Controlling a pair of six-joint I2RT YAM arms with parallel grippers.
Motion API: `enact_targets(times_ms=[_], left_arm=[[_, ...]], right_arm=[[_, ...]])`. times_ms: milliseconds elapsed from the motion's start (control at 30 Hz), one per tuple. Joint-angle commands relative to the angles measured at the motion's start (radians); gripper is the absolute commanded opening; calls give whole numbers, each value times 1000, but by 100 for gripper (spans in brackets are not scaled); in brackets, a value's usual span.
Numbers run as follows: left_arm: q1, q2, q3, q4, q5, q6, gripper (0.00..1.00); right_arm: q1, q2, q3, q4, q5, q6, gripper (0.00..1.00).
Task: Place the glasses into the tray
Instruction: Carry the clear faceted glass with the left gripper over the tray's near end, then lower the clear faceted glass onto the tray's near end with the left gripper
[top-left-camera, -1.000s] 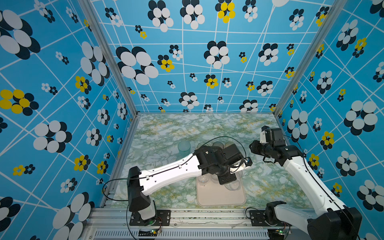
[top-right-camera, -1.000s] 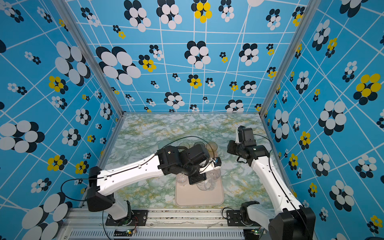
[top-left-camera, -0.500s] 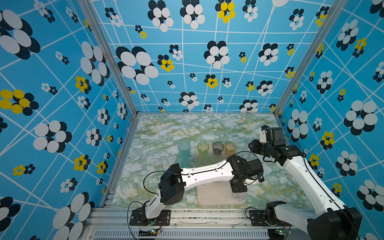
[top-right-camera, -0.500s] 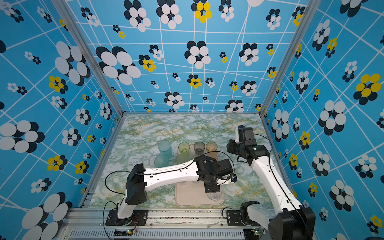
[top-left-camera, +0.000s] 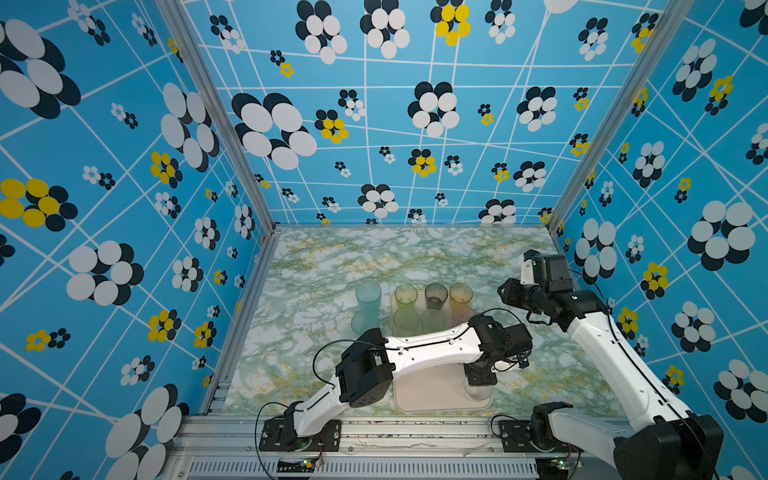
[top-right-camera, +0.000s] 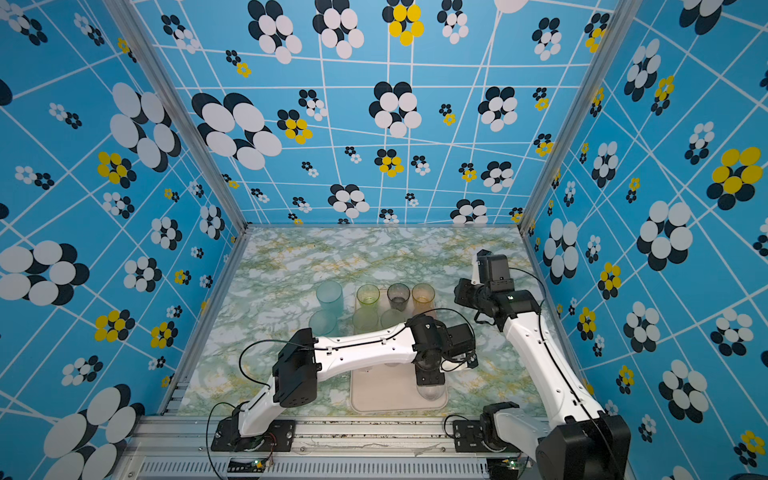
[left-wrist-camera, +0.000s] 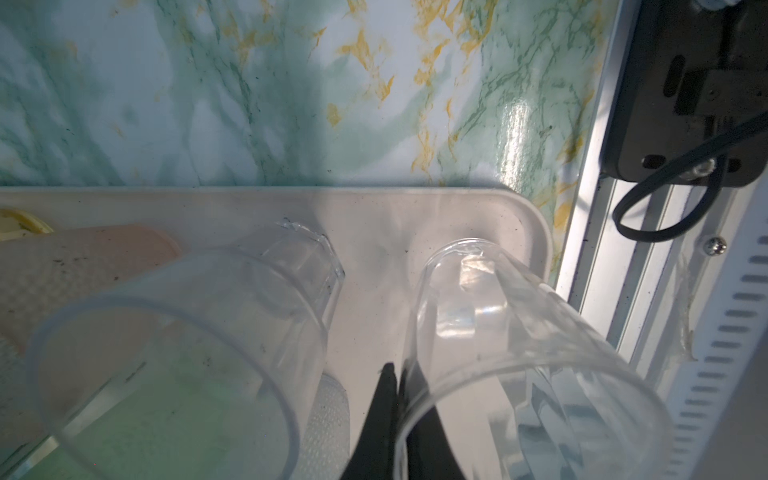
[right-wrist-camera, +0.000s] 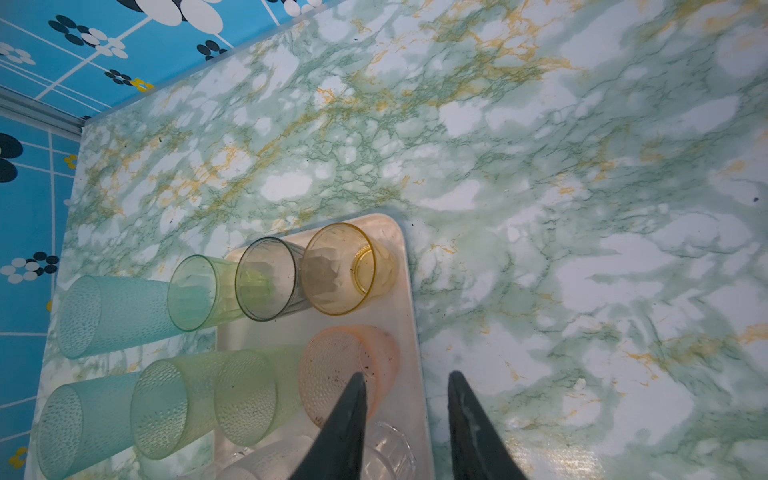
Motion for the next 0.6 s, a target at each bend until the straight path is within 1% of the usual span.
enact_targets(times_ms=[0, 567], left_arm=[[-4, 17, 33, -27, -4, 20, 6], [5, 60, 50, -24, -9, 23, 7]], right_arm=[[-9, -17, -16, 13, -14, -20, 35], [-14, -3, -33, 30, -26, -21, 35]])
